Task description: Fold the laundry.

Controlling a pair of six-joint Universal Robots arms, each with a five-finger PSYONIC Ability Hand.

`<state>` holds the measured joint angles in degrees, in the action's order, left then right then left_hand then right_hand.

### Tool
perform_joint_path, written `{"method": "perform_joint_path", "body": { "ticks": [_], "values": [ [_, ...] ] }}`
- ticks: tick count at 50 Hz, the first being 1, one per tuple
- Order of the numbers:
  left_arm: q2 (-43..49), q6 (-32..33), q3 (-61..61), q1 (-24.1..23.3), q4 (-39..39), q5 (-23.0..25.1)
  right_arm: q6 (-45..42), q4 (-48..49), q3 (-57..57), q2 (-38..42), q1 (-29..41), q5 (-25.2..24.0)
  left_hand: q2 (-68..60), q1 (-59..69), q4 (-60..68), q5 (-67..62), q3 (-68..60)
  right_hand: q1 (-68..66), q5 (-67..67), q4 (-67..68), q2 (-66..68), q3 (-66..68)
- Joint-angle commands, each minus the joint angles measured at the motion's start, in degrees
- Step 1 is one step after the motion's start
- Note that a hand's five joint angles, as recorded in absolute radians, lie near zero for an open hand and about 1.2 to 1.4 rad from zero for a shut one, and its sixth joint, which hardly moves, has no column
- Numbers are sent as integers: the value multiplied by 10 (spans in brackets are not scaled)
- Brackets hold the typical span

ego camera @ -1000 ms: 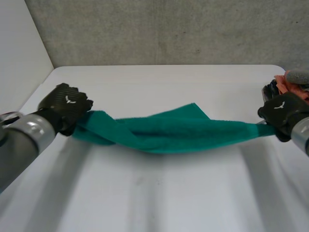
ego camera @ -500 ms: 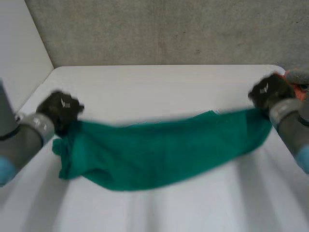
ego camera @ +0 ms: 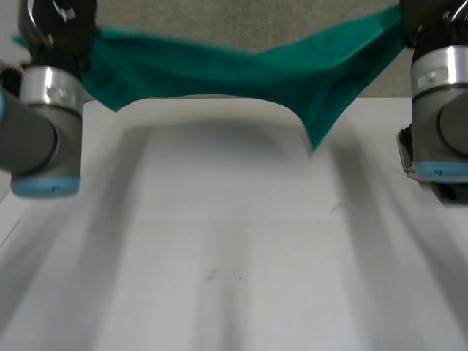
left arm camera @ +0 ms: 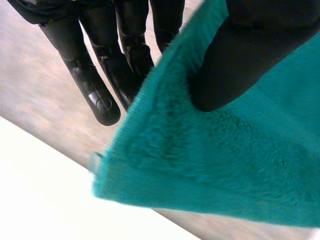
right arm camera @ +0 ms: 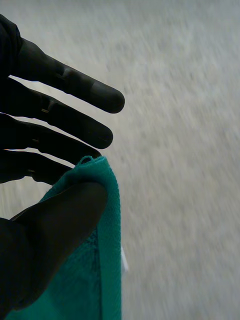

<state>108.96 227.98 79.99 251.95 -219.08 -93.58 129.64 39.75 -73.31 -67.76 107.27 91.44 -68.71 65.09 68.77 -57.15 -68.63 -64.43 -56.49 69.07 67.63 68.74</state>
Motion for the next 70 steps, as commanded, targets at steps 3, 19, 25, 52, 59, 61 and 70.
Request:
{"method": "perform_joint_path", "body": {
  "ticks": [3, 19, 25, 52, 59, 61, 70],
  "values": [
    [15, -25, 173, -2, 5, 4, 44, -140, -80, 39, -25, -32, -113, 149, 112, -128, -114, -156, -135, 109, 124, 113],
    [-40, -26, 298, -21, 73, 3, 114, -483, -119, 61, -95, -101, -113, 149, 112, -128, -114, -156, -135, 109, 124, 113],
    [-77, -17, 311, -24, 174, 1, 72, -568, -133, 36, -110, -105, -113, 149, 112, -128, -114, -156, -135, 109, 124, 113],
    [-66, 56, 249, -14, 415, 2, -70, -561, -162, -33, -131, -99, -113, 149, 112, -128, -114, -156, -135, 109, 124, 113],
    [61, 58, 95, -16, 293, -15, -29, -433, -64, 36, -81, -60, -113, 149, 112, -128, -114, -156, -135, 109, 124, 113],
    [81, 62, 28, -16, 253, -28, -21, -347, -18, 40, -65, -35, -113, 149, 112, -128, -114, -156, -135, 109, 124, 113],
    [82, 60, -146, -15, 10, -38, 4, 34, 18, -13, -37, -17, -113, 149, 112, -128, -114, -156, -135, 109, 124, 113]
  ]
}}
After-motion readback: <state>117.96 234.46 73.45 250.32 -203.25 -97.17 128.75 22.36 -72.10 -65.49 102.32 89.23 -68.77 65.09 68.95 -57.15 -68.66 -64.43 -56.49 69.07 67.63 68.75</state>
